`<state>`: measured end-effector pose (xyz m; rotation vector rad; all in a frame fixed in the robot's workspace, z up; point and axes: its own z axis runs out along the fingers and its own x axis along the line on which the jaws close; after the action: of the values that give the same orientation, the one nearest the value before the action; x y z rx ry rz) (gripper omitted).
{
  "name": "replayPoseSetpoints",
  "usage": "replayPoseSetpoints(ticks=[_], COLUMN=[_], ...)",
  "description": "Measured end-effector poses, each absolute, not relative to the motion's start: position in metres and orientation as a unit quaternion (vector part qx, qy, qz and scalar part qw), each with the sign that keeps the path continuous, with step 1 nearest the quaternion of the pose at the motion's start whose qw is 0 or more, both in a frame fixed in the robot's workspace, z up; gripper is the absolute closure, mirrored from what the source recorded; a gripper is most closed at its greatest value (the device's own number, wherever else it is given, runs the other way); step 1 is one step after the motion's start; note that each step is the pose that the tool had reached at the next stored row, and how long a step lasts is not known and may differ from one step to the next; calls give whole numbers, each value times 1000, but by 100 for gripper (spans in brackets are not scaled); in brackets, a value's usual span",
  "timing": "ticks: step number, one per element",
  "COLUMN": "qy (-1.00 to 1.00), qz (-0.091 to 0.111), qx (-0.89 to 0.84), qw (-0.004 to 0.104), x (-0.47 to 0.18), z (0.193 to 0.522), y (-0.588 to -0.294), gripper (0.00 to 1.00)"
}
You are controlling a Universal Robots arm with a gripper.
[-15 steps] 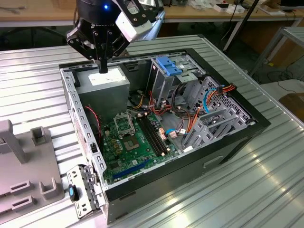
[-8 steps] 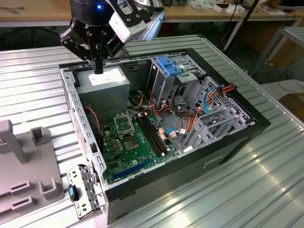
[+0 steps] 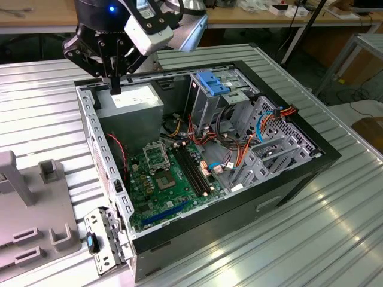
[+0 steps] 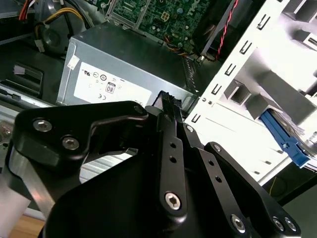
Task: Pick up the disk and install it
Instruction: 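Reach for the disk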
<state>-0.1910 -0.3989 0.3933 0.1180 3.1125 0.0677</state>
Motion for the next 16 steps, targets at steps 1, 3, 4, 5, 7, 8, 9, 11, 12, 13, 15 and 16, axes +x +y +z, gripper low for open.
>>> replayPoseSetpoints(ticks=[1,3,4,5,7,8,9,11,12,13,15,16], qy=[999,999,999,999,999,999,999,999,999,999,999,999], qz=[22,22,22,22,22,22,22,22,22,22,22,22], qx=[38,38,38,38,38,38,38,38,38,38,38,38], qw=[13,13,13,13,13,13,13,13,13,13,13,13], x=[-193,-197,-198,-200,-203,-205,-207,-211,-213,-216,-223,-225], z=[393,393,393,393,393,393,393,393,393,393,393,393], y=[-399,-399,-399,-399,-399,-399,-399,-399,-399,-399,-399,-399], gripper=[89,89,89,89,89,89,89,89,89,89,89,89])
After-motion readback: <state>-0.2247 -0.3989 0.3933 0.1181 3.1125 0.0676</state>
